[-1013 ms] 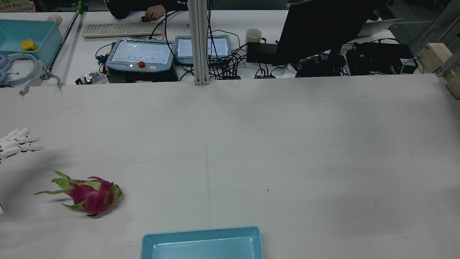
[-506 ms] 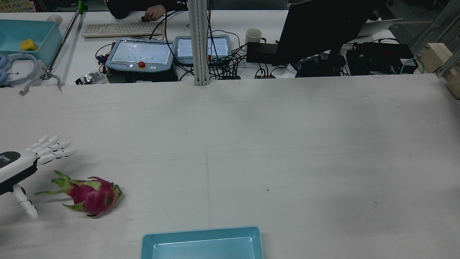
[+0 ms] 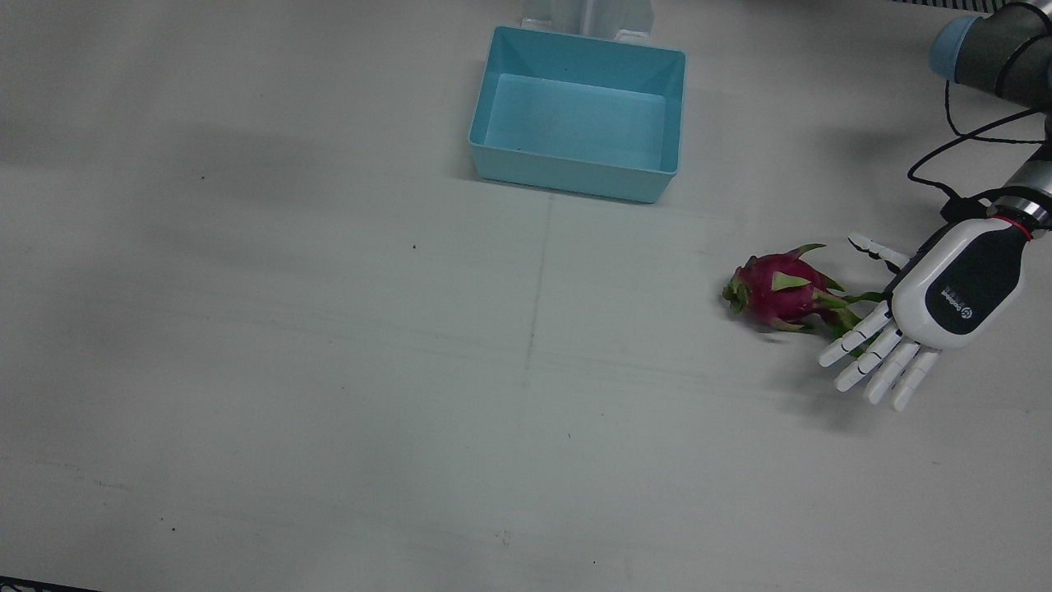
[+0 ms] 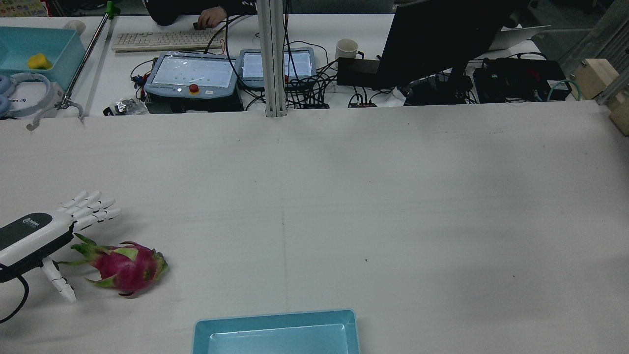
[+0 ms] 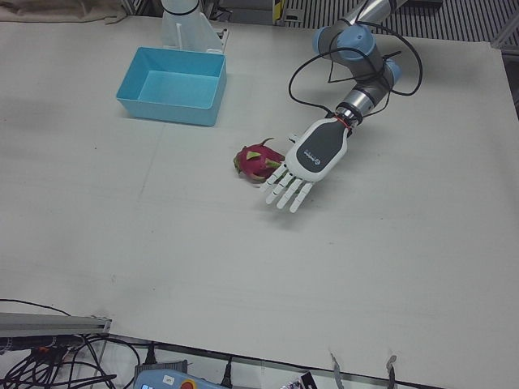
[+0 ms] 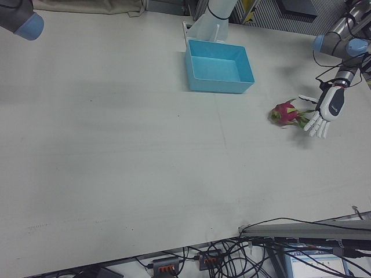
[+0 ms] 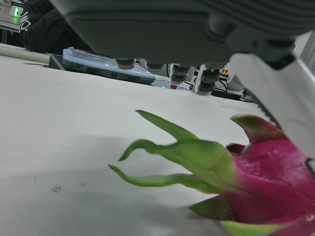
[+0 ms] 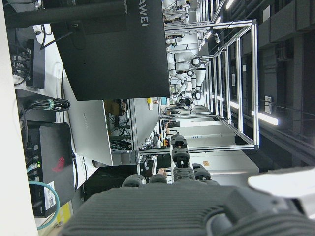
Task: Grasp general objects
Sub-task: 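Close the left hand's fingers around the pink dragon fruit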
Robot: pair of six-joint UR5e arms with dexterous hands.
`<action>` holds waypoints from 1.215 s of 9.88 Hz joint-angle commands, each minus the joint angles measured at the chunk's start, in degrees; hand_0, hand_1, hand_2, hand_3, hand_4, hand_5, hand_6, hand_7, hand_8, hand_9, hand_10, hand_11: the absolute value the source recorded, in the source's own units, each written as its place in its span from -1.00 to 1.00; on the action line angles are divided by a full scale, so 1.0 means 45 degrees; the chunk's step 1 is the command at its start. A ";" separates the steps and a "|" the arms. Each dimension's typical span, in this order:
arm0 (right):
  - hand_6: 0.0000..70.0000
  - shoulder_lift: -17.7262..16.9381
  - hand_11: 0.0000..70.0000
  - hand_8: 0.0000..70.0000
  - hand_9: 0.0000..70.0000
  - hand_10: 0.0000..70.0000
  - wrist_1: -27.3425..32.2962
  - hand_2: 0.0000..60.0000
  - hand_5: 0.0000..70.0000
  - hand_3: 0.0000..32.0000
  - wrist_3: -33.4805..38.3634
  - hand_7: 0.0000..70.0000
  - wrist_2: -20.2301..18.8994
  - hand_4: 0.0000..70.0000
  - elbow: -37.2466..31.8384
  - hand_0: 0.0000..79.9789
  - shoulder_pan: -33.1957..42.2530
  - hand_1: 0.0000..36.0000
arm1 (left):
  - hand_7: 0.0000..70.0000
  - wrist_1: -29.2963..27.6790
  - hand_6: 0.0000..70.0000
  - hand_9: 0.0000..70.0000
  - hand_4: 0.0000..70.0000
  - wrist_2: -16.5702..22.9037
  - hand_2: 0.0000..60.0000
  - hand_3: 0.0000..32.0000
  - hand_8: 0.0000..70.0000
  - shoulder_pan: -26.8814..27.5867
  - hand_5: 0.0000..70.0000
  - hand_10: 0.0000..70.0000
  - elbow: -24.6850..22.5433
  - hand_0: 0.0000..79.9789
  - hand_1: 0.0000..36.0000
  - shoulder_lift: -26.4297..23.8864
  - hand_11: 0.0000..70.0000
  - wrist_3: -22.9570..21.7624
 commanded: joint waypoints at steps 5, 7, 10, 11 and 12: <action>-1.00 0.0000 -1.00 -1.00 -1.00 -1.00 0.0000 -1.00 -1.00 -1.00 0.0000 -1.00 0.0007 -1.00 0.0000 -1.00 0.0000 -1.00 | -0.79 0.0393 -1.00 -1.00 -1.00 -0.1838 -0.94 -1.00 -1.00 0.1695 -0.57 -1.00 0.0198 0.41 0.29 -0.0369 -1.00 0.0036; -1.00 0.0000 -1.00 -1.00 -1.00 -1.00 0.0000 -1.00 -1.00 -1.00 0.0000 -1.00 -0.0013 -1.00 0.0000 -1.00 -0.0019 -1.00 | -0.78 0.0158 -1.00 -1.00 -0.82 -0.1858 -0.82 -1.00 -1.00 0.1715 -0.28 -1.00 0.0393 0.51 0.48 -0.0369 -1.00 0.0037; -1.00 0.0000 -1.00 -1.00 -1.00 -1.00 0.0000 -1.00 -1.00 -1.00 0.0000 -1.00 0.0007 -1.00 0.0000 -1.00 -0.0019 -1.00 | -0.75 0.0079 -1.00 -0.99 -0.59 -0.1897 -0.72 -1.00 -1.00 0.1715 0.02 -1.00 0.0413 0.53 0.53 -0.0369 -1.00 0.0037; -1.00 0.0000 -1.00 -1.00 -1.00 -1.00 0.0000 -1.00 -1.00 -1.00 0.0000 -1.00 -0.0013 -1.00 0.0000 -1.00 -0.0019 -1.00 | -0.73 0.0079 -1.00 -0.99 -0.46 -0.1897 -0.66 -1.00 -1.00 0.1715 0.16 -1.00 0.0413 0.56 0.57 -0.0369 -1.00 0.0037; -1.00 0.0000 -1.00 -1.00 -1.00 -1.00 0.0000 -1.00 -1.00 -1.00 0.0000 -1.00 0.0006 -1.00 0.0000 -1.00 -0.0019 -1.00 | -0.72 0.0060 -1.00 -0.99 -0.34 -0.1897 -0.64 -1.00 -1.00 0.1715 0.27 -1.00 0.0413 0.56 0.56 -0.0369 -1.00 0.0037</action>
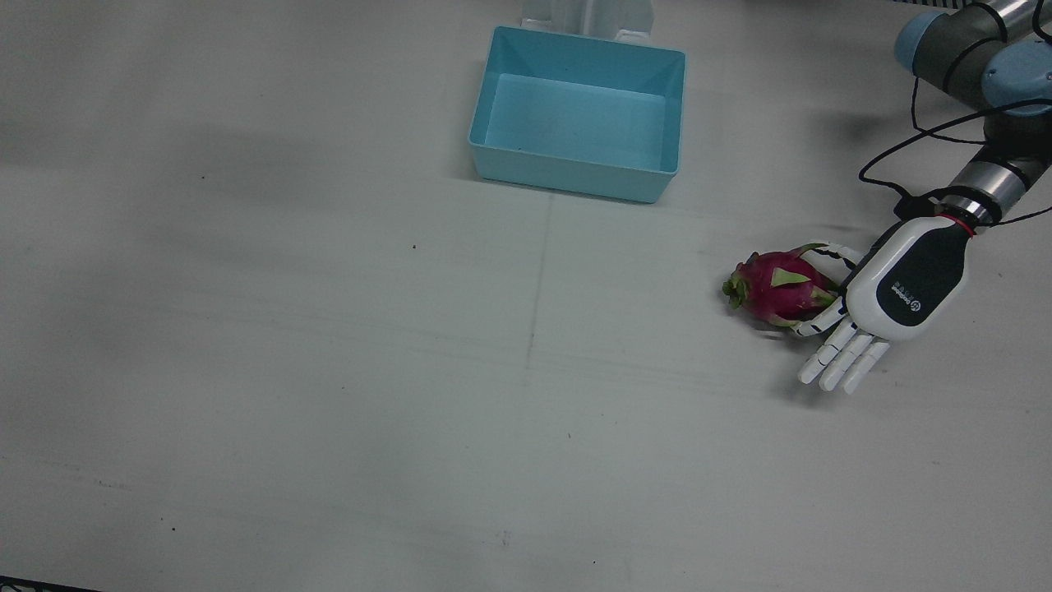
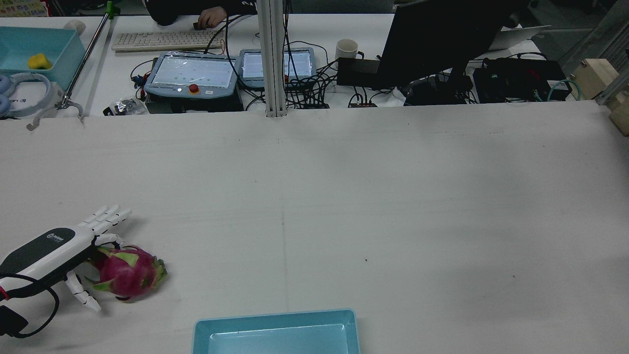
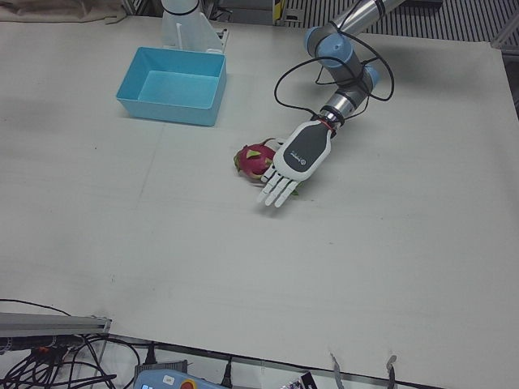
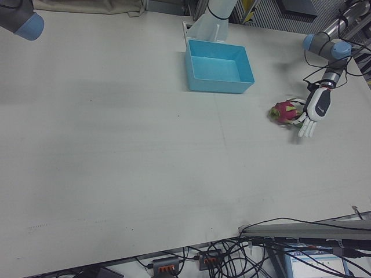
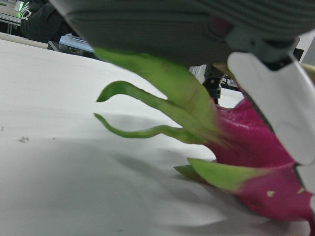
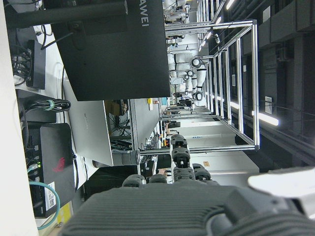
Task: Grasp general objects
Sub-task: 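Lift the dragon fruit with the left hand and carry it toward the blue tray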
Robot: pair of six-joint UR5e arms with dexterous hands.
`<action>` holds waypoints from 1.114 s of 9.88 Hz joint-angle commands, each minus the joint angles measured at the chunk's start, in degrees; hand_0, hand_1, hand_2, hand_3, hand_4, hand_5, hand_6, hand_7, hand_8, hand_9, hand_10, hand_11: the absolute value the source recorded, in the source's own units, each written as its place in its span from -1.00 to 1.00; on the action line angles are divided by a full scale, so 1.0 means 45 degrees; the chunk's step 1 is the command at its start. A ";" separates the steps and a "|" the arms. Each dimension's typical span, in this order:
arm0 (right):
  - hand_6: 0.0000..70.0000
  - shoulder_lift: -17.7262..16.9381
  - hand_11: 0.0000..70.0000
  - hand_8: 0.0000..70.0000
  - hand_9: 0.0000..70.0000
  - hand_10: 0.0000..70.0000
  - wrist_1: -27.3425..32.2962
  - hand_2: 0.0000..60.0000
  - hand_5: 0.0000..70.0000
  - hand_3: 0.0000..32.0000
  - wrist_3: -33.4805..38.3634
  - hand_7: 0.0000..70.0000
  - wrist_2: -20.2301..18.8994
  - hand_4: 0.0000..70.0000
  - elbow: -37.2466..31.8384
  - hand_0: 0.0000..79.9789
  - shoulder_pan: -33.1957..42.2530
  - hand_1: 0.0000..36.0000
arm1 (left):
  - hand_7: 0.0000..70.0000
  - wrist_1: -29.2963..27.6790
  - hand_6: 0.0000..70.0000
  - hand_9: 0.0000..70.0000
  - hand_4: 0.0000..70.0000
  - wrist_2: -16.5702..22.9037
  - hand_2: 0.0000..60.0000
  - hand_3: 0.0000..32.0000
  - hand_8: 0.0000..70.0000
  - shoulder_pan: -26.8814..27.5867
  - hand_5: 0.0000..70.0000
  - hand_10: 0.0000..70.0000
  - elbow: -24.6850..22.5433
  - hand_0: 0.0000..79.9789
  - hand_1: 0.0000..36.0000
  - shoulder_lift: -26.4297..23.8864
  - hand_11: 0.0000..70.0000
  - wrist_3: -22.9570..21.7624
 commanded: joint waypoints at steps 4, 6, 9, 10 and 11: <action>-1.00 0.0000 -1.00 -1.00 -1.00 -1.00 0.0000 -1.00 -1.00 -1.00 0.0000 -1.00 0.0005 -1.00 0.0000 -1.00 0.0000 -1.00 | -0.67 -0.0155 -1.00 -0.98 0.51 0.0009 -0.34 -1.00 -1.00 0.0001 0.73 -1.00 0.0008 0.57 0.56 -0.0001 -1.00 0.0000; -1.00 0.0000 -1.00 -1.00 -1.00 -1.00 0.0000 -1.00 -1.00 -1.00 -0.0019 -1.00 0.0005 -1.00 0.0020 -1.00 0.0000 -1.00 | -0.64 -0.0194 -1.00 -0.97 0.70 0.0145 1.00 -1.00 -1.00 0.0001 0.70 -1.00 -0.0011 0.40 1.00 -0.0001 -1.00 -0.0135; -1.00 0.0000 -1.00 -1.00 -1.00 -1.00 0.0000 -1.00 -1.00 -1.00 -0.0039 -1.00 0.0005 -1.00 0.0039 -1.00 0.0019 -1.00 | -0.54 -0.0058 -1.00 -0.95 1.00 0.0669 1.00 -1.00 -1.00 0.0020 0.65 -1.00 -0.0167 0.27 1.00 0.0000 -1.00 -0.0855; -1.00 0.0000 -1.00 -1.00 -1.00 -1.00 0.0000 -1.00 -1.00 -1.00 -0.0039 -1.00 0.0005 -1.00 0.0059 -1.00 0.0000 -1.00 | -0.50 0.0252 -1.00 -0.94 1.00 0.1060 1.00 -1.00 -1.00 -0.0038 0.67 -1.00 -0.0361 0.29 1.00 -0.0233 -1.00 -0.0975; -1.00 0.0000 -1.00 -1.00 -1.00 -1.00 0.0000 -1.00 -1.00 -1.00 -0.0039 -1.00 0.0005 -1.00 0.0059 -1.00 0.0000 -1.00 | -0.45 0.0777 -1.00 -0.93 1.00 0.1354 1.00 -1.00 -1.00 -0.0115 0.68 -1.00 -0.0556 0.32 1.00 -0.0583 -1.00 -0.0996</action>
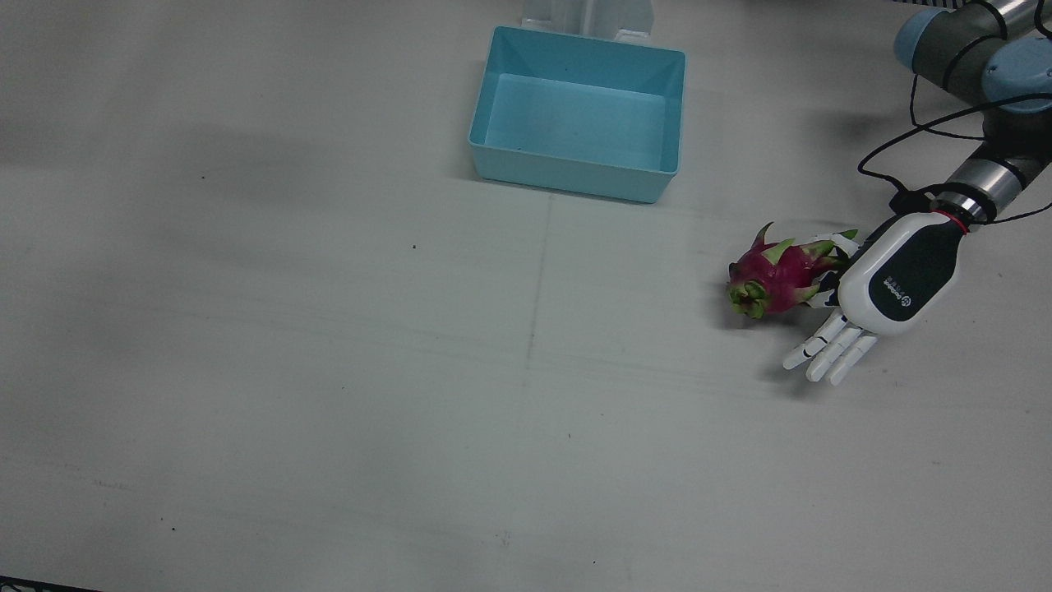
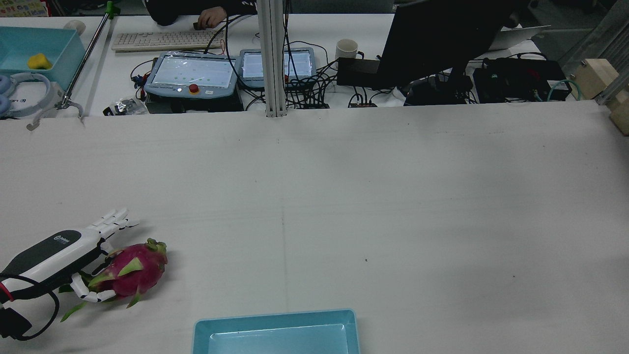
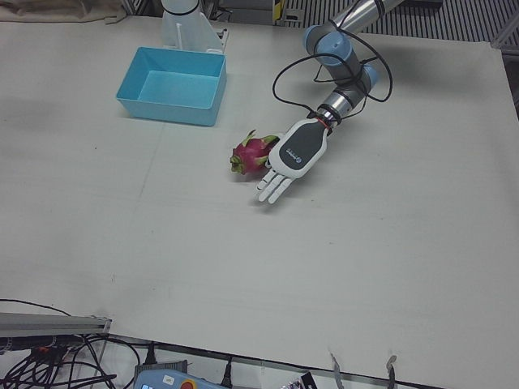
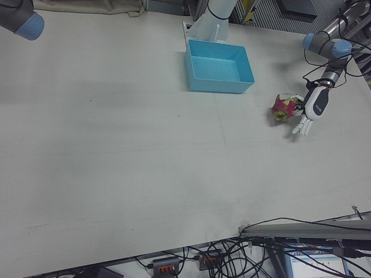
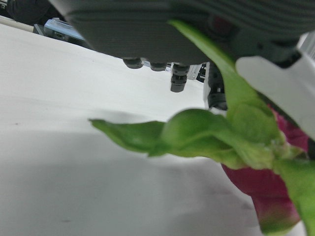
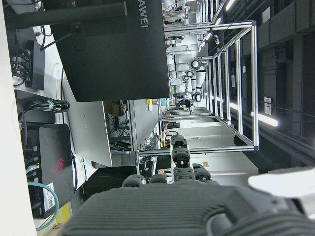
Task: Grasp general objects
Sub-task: 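Lift the dragon fruit with the left hand and carry it toward the blue tray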
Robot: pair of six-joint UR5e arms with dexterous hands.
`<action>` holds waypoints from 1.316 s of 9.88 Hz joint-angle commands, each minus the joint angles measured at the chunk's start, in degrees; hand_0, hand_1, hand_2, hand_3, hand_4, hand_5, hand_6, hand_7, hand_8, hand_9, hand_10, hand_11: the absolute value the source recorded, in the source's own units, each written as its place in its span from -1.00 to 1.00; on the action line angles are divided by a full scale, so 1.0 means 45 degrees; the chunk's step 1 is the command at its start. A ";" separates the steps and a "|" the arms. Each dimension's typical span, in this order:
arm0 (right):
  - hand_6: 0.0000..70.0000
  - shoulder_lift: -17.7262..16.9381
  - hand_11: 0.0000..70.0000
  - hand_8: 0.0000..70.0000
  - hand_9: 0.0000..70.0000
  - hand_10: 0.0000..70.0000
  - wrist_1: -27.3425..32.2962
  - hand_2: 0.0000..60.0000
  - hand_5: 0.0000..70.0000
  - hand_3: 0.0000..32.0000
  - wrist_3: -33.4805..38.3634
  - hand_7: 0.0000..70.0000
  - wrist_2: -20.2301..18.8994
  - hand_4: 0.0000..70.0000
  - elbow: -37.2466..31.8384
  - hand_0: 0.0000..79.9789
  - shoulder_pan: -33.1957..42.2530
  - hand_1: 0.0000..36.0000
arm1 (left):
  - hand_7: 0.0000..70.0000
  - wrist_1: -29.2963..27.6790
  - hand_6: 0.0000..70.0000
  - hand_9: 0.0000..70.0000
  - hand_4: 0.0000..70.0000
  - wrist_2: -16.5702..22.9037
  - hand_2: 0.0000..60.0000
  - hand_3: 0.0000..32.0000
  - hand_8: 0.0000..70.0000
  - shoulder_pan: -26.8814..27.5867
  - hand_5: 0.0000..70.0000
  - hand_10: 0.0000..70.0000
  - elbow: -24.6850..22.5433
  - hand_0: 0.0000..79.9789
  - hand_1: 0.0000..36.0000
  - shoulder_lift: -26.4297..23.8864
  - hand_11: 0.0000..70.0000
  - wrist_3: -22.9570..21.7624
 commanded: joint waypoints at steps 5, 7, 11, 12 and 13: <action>-1.00 0.0000 -1.00 -1.00 -1.00 -1.00 0.0000 -1.00 -1.00 -1.00 -0.0024 -1.00 -0.0015 -1.00 0.0014 -1.00 -0.0005 -1.00 | -0.47 0.4423 -1.00 -0.93 1.00 0.3220 1.00 -1.00 -1.00 -0.0484 0.62 -1.00 -0.2065 0.28 1.00 -0.3150 -1.00 -0.1072; -1.00 0.0000 -1.00 -1.00 -1.00 -1.00 0.0000 -1.00 -1.00 -1.00 -0.0024 -1.00 -0.0015 -1.00 0.0034 -1.00 -0.0005 -1.00 | -0.45 0.6122 -1.00 -0.93 1.00 0.4140 1.00 -1.00 -1.00 -0.0544 0.57 -1.00 -0.2495 0.27 1.00 -0.4459 -1.00 -0.1091; -1.00 0.0000 -1.00 -1.00 -1.00 -1.00 0.0000 -1.00 -1.00 -1.00 -0.0024 -1.00 0.0005 -1.00 0.0053 -1.00 0.0015 -1.00 | -0.43 0.9604 -0.99 -0.93 1.00 0.5782 1.00 -1.00 -1.00 -0.0331 0.59 -1.00 -0.3590 0.29 1.00 -0.7079 -1.00 -0.1111; -1.00 0.0000 -1.00 -1.00 -1.00 -1.00 0.0000 -1.00 -1.00 -1.00 -0.0024 -1.00 0.0005 -1.00 0.0034 -1.00 0.0015 -1.00 | -0.43 0.9569 -1.00 -0.93 1.00 0.6172 1.00 -1.00 -1.00 -0.0310 0.55 -1.00 -0.3571 0.24 1.00 -0.7142 -1.00 -0.1111; -1.00 0.0000 -1.00 -1.00 -1.00 -1.00 0.0000 -1.00 -1.00 -1.00 -0.0024 -1.00 0.0005 -1.00 0.0053 -1.00 0.0015 -1.00 | -0.43 0.9472 -1.00 -0.93 1.00 0.6640 1.00 -1.00 -1.00 -0.0213 0.52 -1.00 -0.3590 0.24 1.00 -0.7143 -1.00 -0.1111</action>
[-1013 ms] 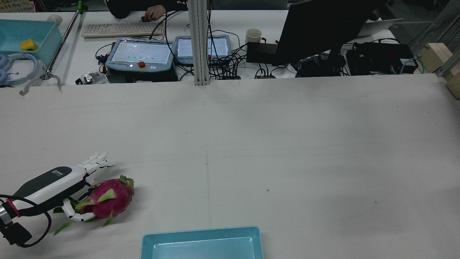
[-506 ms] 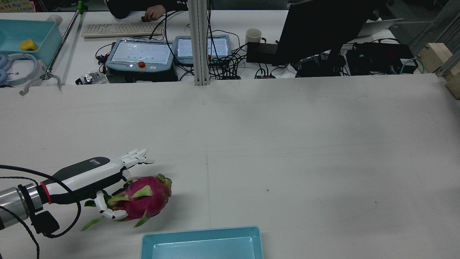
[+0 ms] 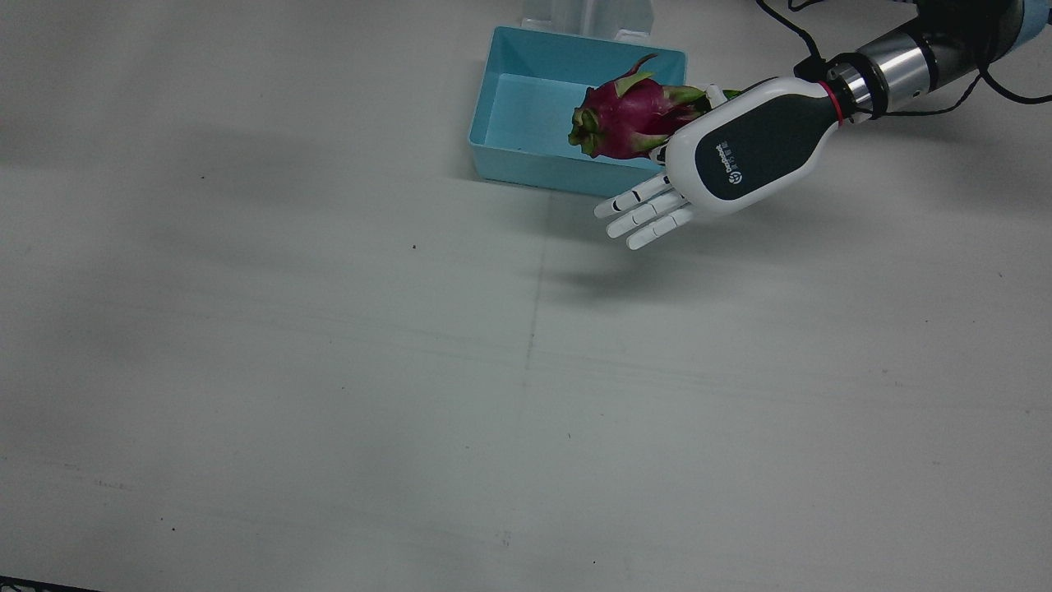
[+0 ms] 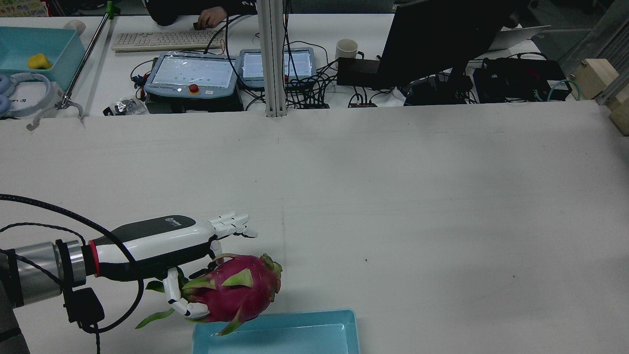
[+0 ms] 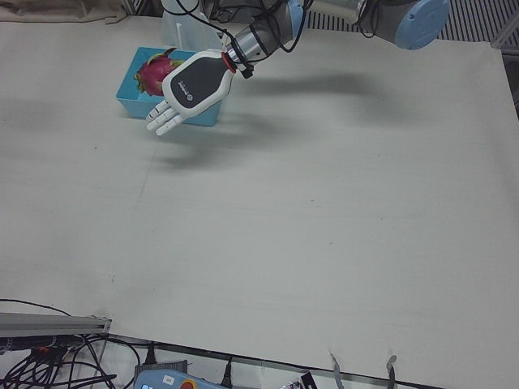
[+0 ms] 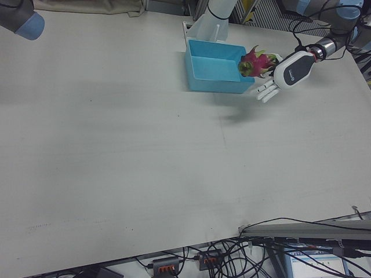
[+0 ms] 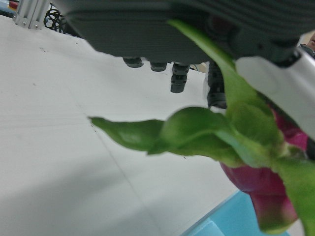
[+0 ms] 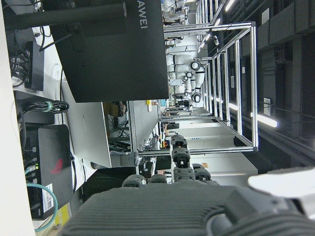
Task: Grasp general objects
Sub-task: 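Lower the dragon fruit into the blue tray with the left hand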
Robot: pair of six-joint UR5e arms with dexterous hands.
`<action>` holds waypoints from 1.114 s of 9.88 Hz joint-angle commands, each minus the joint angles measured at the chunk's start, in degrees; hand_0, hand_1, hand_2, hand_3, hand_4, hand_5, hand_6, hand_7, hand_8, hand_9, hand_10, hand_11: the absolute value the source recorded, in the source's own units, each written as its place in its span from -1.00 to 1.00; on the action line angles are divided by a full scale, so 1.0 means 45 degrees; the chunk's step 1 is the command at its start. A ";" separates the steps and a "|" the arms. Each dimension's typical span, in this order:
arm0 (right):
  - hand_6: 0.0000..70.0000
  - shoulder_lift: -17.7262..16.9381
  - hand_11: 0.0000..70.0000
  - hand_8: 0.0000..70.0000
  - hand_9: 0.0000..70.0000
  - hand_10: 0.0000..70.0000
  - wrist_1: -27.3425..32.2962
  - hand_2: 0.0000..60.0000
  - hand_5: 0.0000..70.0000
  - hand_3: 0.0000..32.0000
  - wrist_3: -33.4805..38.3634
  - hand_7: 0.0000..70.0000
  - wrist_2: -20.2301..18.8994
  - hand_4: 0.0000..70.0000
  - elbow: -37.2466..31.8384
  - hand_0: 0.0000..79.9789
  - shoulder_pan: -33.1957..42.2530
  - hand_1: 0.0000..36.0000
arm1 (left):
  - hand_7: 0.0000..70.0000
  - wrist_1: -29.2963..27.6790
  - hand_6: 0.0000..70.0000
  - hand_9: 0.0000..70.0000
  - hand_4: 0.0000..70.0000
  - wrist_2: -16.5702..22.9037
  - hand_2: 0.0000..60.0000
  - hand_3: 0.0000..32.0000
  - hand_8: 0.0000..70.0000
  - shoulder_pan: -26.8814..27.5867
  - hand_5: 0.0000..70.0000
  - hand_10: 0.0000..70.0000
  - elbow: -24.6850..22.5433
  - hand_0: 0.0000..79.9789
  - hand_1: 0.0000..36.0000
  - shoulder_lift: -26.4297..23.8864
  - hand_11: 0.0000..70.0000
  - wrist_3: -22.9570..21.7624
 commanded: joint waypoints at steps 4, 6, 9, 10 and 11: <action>-1.00 0.0000 -1.00 -1.00 -1.00 -1.00 0.0000 -1.00 -1.00 -1.00 0.0000 -1.00 -0.0016 -1.00 -0.0007 -1.00 0.0010 -1.00 | -0.46 0.0296 -1.00 -0.93 1.00 0.1350 1.00 -1.00 -1.00 0.1260 0.40 -1.00 -0.0365 0.28 1.00 -0.0466 -1.00 0.0056; -1.00 0.0000 -1.00 -1.00 -1.00 -1.00 0.0000 -1.00 -1.00 -1.00 0.0000 -1.00 -0.0016 -1.00 -0.0007 -1.00 0.0010 -1.00 | -0.52 0.0101 -1.00 -0.95 0.98 0.1350 1.00 -1.00 -1.00 0.1338 0.31 -1.00 -0.0405 0.35 0.74 -0.0447 -1.00 0.0153; -1.00 0.0000 -1.00 -1.00 -1.00 -1.00 0.0000 -1.00 -1.00 -1.00 0.0000 -1.00 -0.0016 -1.00 -0.0007 -1.00 0.0010 -1.00 | -0.96 -0.0016 -1.00 -1.00 -1.00 0.1194 -1.00 0.79 -1.00 0.1612 -1.00 -1.00 -0.0424 0.23 -0.56 -0.0408 -1.00 0.0193; -1.00 0.0000 -1.00 -1.00 -1.00 -1.00 0.0000 -1.00 -1.00 -1.00 0.0000 -1.00 -0.0016 -1.00 -0.0007 -1.00 0.0010 -1.00 | -0.97 -0.0094 -1.00 -1.00 -1.00 0.1174 -1.00 1.00 -1.00 0.1612 -1.00 -1.00 -0.0463 0.21 -0.70 -0.0350 -1.00 0.0231; -1.00 0.0000 -1.00 -1.00 -1.00 -1.00 0.0000 -1.00 -1.00 -1.00 0.0000 -1.00 0.0003 -1.00 -0.0007 -1.00 0.0010 -1.00 | -0.94 -0.0211 -1.00 -1.00 -1.00 0.1174 -1.00 1.00 -1.00 0.1612 -1.00 -1.00 -0.0521 0.20 -0.77 -0.0272 -1.00 0.0271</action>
